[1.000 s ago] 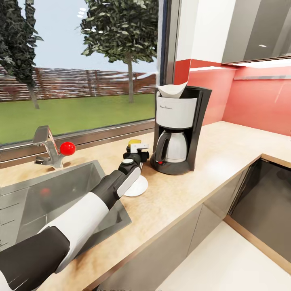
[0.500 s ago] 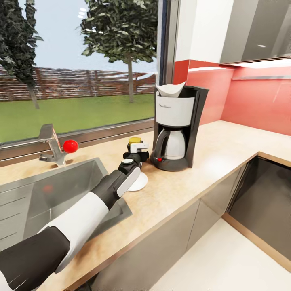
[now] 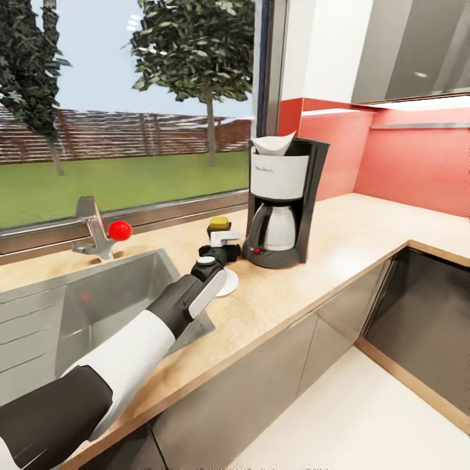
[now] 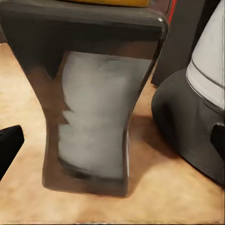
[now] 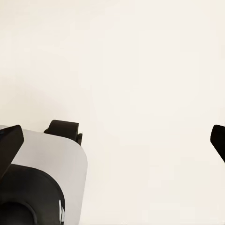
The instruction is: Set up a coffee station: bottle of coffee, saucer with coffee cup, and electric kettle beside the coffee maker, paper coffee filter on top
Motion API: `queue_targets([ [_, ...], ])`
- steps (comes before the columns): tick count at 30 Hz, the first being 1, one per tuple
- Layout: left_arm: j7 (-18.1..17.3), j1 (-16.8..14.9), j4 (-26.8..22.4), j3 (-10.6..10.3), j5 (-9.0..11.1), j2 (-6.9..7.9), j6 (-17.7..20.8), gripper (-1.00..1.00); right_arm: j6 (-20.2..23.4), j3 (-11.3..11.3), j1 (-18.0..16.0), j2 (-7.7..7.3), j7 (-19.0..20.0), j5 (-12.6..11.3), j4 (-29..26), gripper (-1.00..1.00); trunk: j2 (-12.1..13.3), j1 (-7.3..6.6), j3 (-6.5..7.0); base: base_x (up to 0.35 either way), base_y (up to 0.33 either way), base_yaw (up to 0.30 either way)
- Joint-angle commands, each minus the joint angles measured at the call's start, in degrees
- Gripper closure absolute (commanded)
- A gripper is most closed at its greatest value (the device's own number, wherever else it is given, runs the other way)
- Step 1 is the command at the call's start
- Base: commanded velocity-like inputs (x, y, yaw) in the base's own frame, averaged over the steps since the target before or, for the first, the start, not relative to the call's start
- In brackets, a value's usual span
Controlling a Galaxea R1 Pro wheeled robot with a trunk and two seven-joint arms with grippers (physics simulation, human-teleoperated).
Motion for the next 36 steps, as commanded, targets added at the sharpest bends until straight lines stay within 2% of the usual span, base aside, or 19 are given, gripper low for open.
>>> queue_targets([
  [1,0.5,-0.1,-0.1,-0.2,0.4,0.04,0.1,-1.00,-0.2,0.0,0.0,-0.01,0.0,0.2,0.0,-1.00,0.0,-0.02,-0.06,-0.122,0.000,0.000],
  [18,0.5,0.0,-0.3,-0.2,0.4,0.04,0.1,-1.00,-0.2,0.0,0.0,-0.01,0.0,0.2,0.0,-1.00,0.0,-0.02,-0.06,-0.133,0.000,0.000],
  [23,0.4,-0.1,-1.2,-0.3,0.5,0.01,0.1,-1.00,-0.2,0.0,0.0,-0.01,0.0,0.2,0.0,-1.00,0.0,-0.02,-0.06,-0.036,0.000,0.000],
  [25,0.3,0.0,-3.3,-0.5,0.5,-0.10,0.1,-1.00,-0.2,0.0,-0.1,-0.01,0.0,0.2,0.0,-1.00,0.0,-0.02,-0.06,-0.007,0.000,0.000],
  [26,-4.0,0.0,-5.2,-0.5,0.5,-0.36,0.4,-1.00,-0.2,0.0,-0.1,-0.01,0.0,0.2,0.0,-1.00,0.0,-0.02,-0.06,0.000,0.000,0.000],
  [28,-7.2,-0.1,-5.5,-0.5,0.6,-0.38,0.4,-1.00,-0.2,0.0,0.0,-0.01,0.0,0.2,0.0,-1.00,0.0,-0.02,-0.06,0.000,0.000,0.000],
  [34,-9.8,0.1,-6.5,-0.6,0.6,-0.38,0.5,-1.00,-0.2,0.0,0.0,-0.01,0.0,0.2,0.0,-1.00,0.0,-0.02,-0.06,0.000,0.000,0.000],
  [36,-11.7,1.0,-7.7,-0.6,0.6,-0.38,0.5,-1.00,-0.2,0.0,0.0,-0.01,0.0,0.2,0.0,-1.00,0.0,-0.02,-0.06,0.000,0.000,0.000],
])
